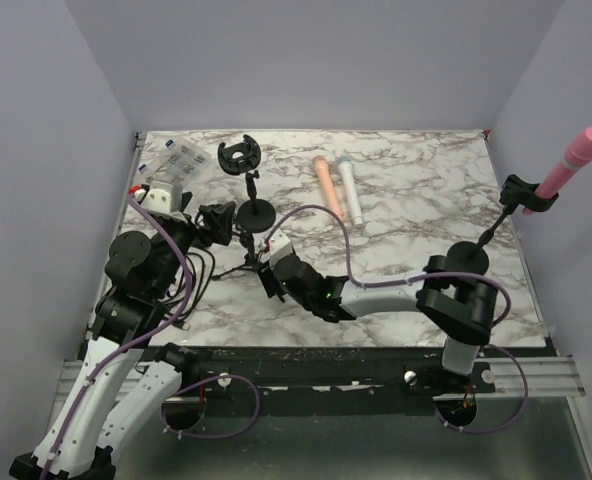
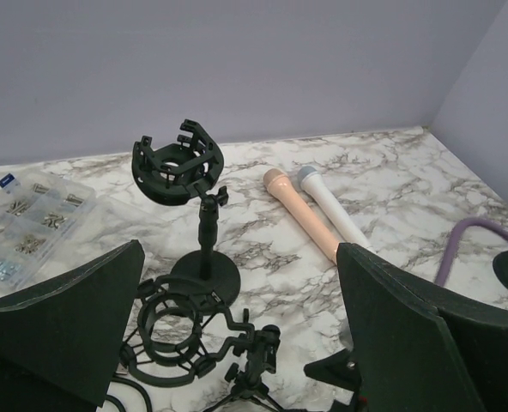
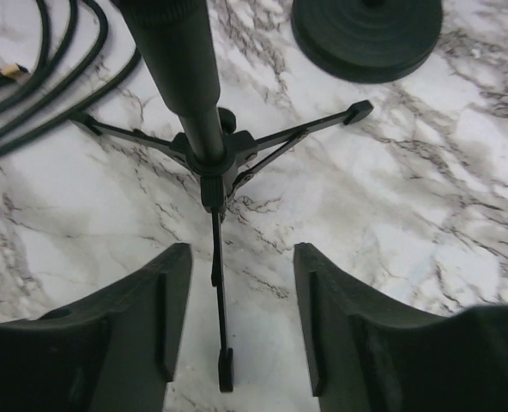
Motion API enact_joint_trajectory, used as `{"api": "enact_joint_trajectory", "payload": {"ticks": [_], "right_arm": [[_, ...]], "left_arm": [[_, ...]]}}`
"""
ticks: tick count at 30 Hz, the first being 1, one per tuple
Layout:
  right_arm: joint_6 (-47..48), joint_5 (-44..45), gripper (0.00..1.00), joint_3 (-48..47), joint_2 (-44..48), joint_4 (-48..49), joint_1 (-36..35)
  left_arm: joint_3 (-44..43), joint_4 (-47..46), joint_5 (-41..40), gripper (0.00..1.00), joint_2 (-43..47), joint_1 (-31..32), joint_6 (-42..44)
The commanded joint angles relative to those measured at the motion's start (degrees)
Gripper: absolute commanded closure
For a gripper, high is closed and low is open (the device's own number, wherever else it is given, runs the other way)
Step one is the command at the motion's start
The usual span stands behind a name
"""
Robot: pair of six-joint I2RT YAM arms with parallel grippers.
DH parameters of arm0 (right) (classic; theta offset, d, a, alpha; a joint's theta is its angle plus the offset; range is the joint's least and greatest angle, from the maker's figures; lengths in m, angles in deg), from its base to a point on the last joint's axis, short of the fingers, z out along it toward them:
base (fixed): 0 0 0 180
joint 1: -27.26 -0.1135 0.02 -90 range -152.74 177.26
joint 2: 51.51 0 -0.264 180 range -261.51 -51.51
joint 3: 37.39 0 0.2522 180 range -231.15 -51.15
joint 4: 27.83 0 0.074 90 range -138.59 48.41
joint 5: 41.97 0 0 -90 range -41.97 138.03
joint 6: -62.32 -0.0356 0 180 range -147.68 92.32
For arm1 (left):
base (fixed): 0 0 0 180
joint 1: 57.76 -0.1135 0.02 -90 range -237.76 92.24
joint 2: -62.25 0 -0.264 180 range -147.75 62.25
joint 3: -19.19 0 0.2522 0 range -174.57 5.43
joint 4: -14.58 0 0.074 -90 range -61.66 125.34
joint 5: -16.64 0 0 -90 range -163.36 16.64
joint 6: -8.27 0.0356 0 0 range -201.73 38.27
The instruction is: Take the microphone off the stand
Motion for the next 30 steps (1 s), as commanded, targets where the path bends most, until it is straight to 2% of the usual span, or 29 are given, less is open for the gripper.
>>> {"api": "enact_joint_trajectory", "payload": {"ticks": [1, 7, 15, 22, 25, 30], "right_arm": [[-1.04, 2.94, 0.37, 3.97, 10.91, -3.59, 0.4], [-0.79, 9.18, 0.33, 6.35, 21.58, -10.74, 0.32], [3.03, 24.33, 0.22, 8.25, 30.96, -15.21, 1.23], [-0.07, 27.33, 0.15, 6.52, 37.65, -25.42, 11.95], [0.09, 32.41, 0.13, 2.89, 39.55, -29.82, 14.69], [3.26, 41.31, 0.12, -1.37, 42.87, -29.99, 19.95]], "left_arm": [[-0.49, 0.13, -0.03, 0.03, 0.31, 0.31, -0.45], [-0.3, -0.05, 0.27, 0.03, 0.42, 0.31, -0.93], [-0.02, -0.41, 1.29, 0.03, 0.22, 0.59, -1.47], [0.13, -0.69, 1.35, 0.03, 0.41, 0.92, -1.63], [0.06, -0.29, 0.77, 0.03, 0.37, 0.92, -1.72], [-0.01, -0.53, 1.4, 0.02, 0.77, 1.1, -1.89]]}}
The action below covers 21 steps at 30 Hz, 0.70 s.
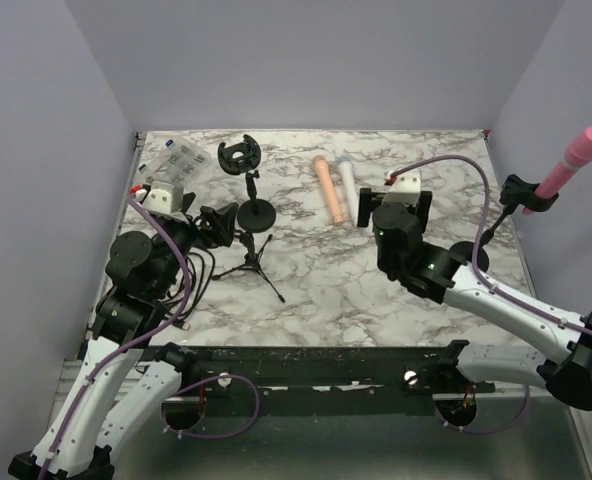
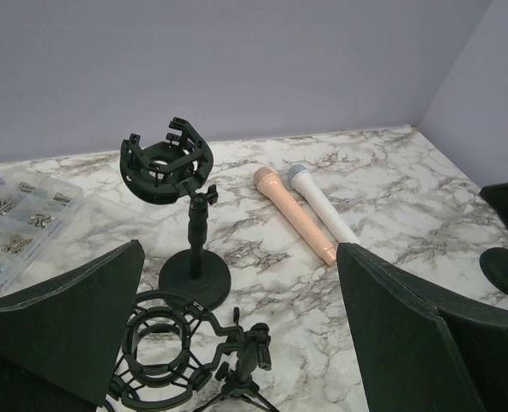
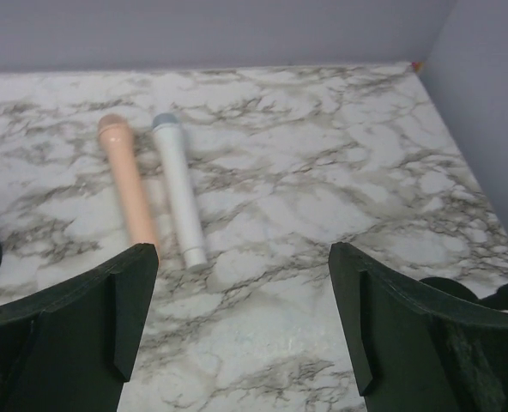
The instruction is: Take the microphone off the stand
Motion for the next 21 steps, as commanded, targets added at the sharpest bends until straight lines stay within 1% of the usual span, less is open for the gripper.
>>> {"api": "enact_joint_trajectory", "payload": {"ticks": [1, 4, 6, 8, 11, 15, 18, 21], "right_arm": [[2.02, 10.73, 0.12, -4.82, 4.22, -2.72, 5.14], [2.9, 12.32, 0.13, -5.16, 6.38, -1.83, 9.61], [4.08, 13.12, 0.13, -5.91, 6.38, -0.66, 13.27], [4.55, 14.88, 0.13, -7.8, 6.04, -0.61, 15.43], [5.66, 16.64, 0.14, -9.62, 5.72, -0.02, 16.97], [12.19, 19.86, 0.14, -11.5, 4.83, 3.12, 18.28], [16.42, 19.86, 0.14, -11.13, 5.3, 8.13, 22.04], [17.88, 17.41, 0.14, -11.76, 5.41, 9.39, 26.77]], "left_arm": [[-0.24, -0.15, 0.8, 0.03, 0.58, 0.35, -0.58], [-0.63, 0.12, 1.12, 0.03, 0.99, 0.66, -0.58], [-0.02, -0.4, 0.62, 0.02, 1.54, 1.01, -0.28], [-0.36, 0.1, 0.0, 0.02, 1.28, 1.31, -0.26], [-0.59, 0.22, 0.53, 0.02, 1.61, 1.82, -0.23], [-0.59, 0.42, -0.63, 0.02, 1.81, 2.61, -0.02], [-0.43, 0.09, -0.11, 0.02, 2.44, 3.4, 0.07], [-0.5, 0.24, -0.66, 0.02, 2.28, 4.33, 0.12]]}}
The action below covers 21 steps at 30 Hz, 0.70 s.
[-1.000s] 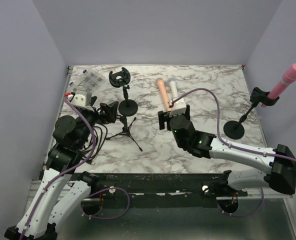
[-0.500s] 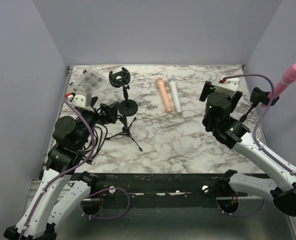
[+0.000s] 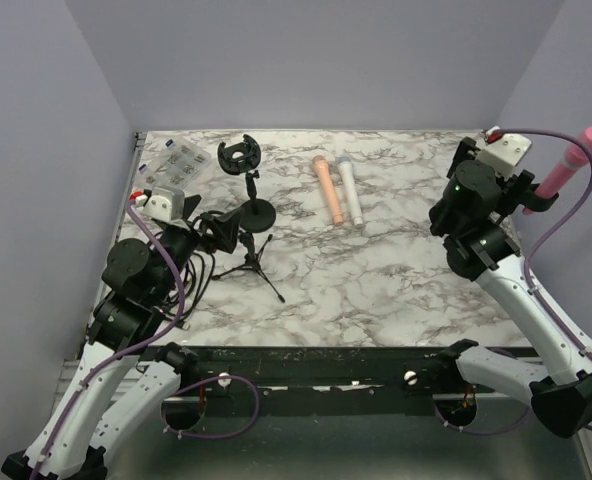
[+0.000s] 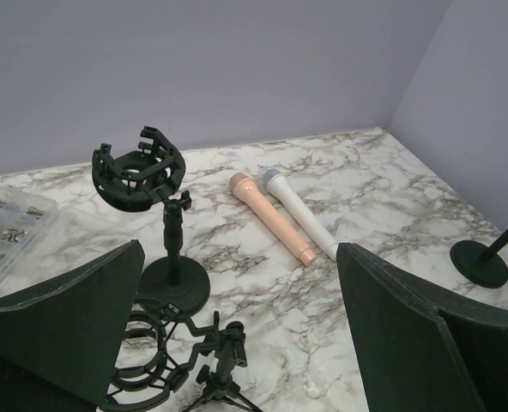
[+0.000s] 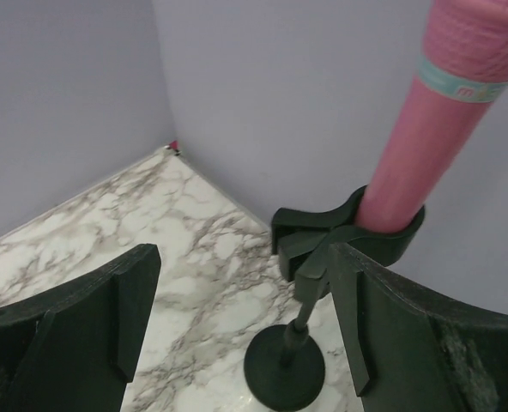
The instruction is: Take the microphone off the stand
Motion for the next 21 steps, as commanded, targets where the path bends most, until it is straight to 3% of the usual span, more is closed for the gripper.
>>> {"api": "enact_joint_trajectory", "payload": {"ticks": [1, 11, 21], "right_arm": [[5.36, 0.97, 0.14, -2.43, -0.02, 5.42, 5.88], [9.54, -2.06, 0.14, -11.63, -7.24, 7.12, 14.64], [11.12, -2.06, 0.14, -10.55, -5.94, 9.19, 17.46]], "left_arm": [[-0.68, 0.43, -0.61, 0.02, 0.46, 1.39, 0.32], [-0.29, -0.03, -1.05, 0.02, 0.6, 3.23, 1.05], [-0.53, 0.32, -0.7, 0.01, -0.51, 3.6, 0.66]]}}
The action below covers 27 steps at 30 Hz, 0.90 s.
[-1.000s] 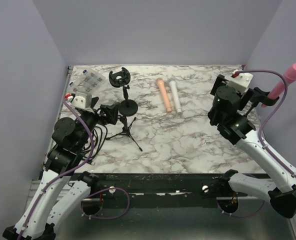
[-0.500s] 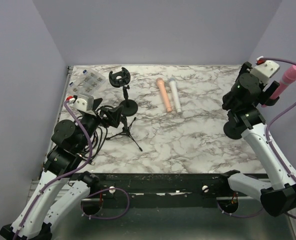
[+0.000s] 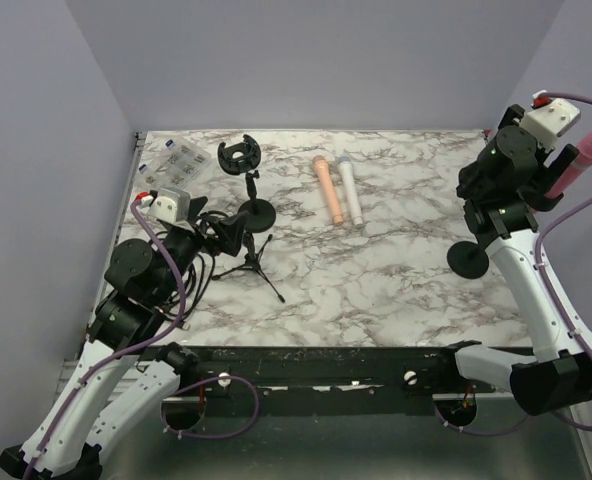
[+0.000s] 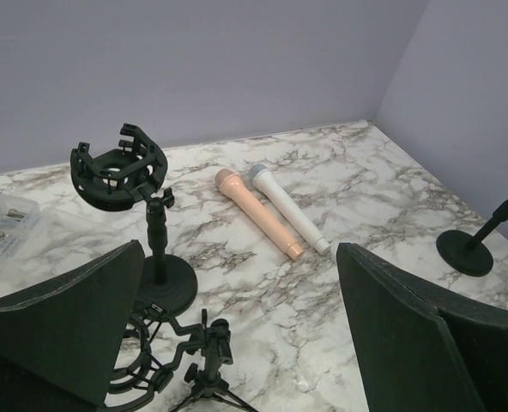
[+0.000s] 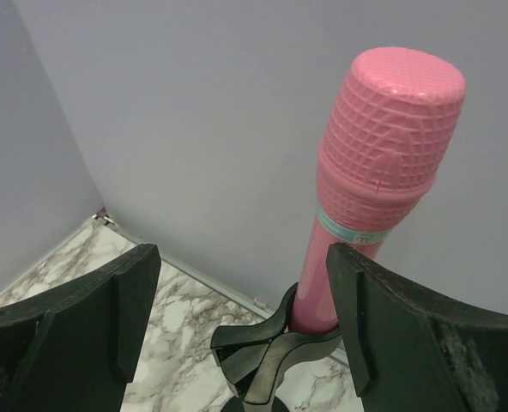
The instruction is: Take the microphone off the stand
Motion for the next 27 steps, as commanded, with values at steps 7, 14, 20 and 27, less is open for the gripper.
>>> {"api": "enact_joint_trajectory", "payload": {"ticks": [7, 14, 20, 27], "right_arm": [[-10.98, -6.24, 0.14, 2.03, 5.06, -10.32, 0.95], [-9.71, -3.01, 0.14, 3.87, 6.3, -10.47, 1.0], [-7.38, -1.04, 0.14, 8.18, 9.45, -3.94, 1.54], [-5.11, -2.02, 0.14, 6.35, 5.43, -0.14, 6.12]], "left_arm": [[-0.36, 0.09, -0.27, 0.02, -0.92, 0.83, 0.16], [-0.27, 0.04, 0.2, 0.02, -2.0, 0.96, -0.21], [-0.27, 0.02, 1.13, 0.01, -3.25, 1.13, -0.8], [-0.18, 0.0, 0.72, 0.01, -3.08, 1.18, -0.64]]}}
